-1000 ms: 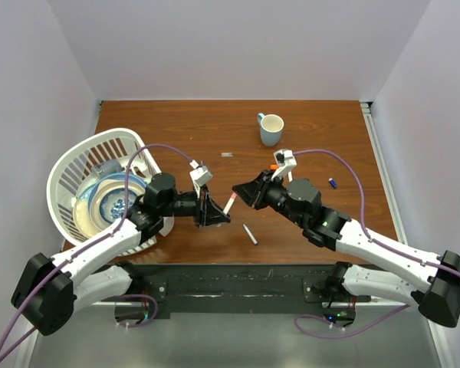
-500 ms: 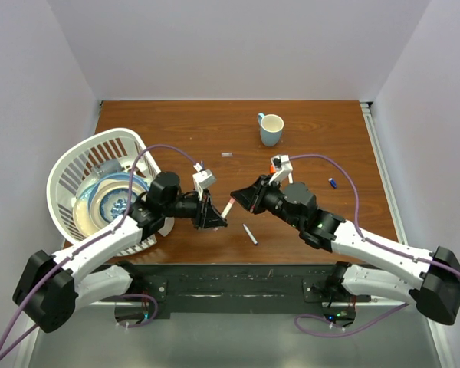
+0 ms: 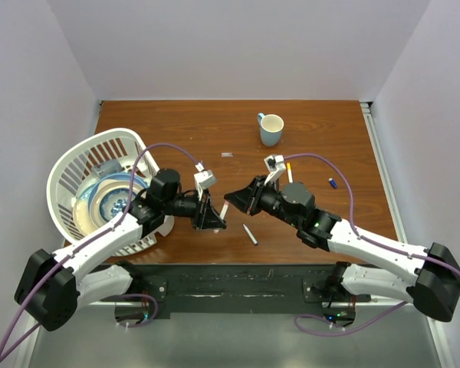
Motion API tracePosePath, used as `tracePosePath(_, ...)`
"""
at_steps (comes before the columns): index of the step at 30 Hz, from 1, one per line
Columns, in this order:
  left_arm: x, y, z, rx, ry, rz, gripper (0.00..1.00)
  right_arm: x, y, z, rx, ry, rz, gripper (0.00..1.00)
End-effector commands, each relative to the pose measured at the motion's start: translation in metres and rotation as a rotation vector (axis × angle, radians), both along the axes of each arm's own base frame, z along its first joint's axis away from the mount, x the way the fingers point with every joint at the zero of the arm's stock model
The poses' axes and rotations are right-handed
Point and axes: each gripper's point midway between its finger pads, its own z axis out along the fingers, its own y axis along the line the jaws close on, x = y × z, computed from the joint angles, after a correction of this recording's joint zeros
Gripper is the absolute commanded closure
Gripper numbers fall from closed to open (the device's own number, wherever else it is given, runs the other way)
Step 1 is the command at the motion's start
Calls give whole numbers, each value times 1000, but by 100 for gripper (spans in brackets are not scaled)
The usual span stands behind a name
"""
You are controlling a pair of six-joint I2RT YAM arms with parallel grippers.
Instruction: Insert the pens into the pen caps
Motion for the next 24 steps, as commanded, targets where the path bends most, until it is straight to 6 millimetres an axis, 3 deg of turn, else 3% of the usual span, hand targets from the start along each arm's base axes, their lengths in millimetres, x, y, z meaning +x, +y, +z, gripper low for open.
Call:
tracePosePath(1,99,3,159,-261,-589,302,100,-155,-22,-98,-346,407,602,100)
tracePosePath(5,99,4,155,-265,-582,296,100,-151,-19,-96,-348,387,600,100)
tracePosePath(11,78,-3,155,-324,-572,193,100,-136,-11,-90,-300,275,557,100)
tracePosePath(14,71,-3,147,-291,-583,150,100,-133,-14,-90,-355,267,551,100)
tracePosePath(18,73,4,137,-215,-689,155,100,-143,-27,-101,-435,301,596,100)
tracePosePath(24,59,5,134,-211,-752,80,100,-158,-33,-96,-449,312,692,100)
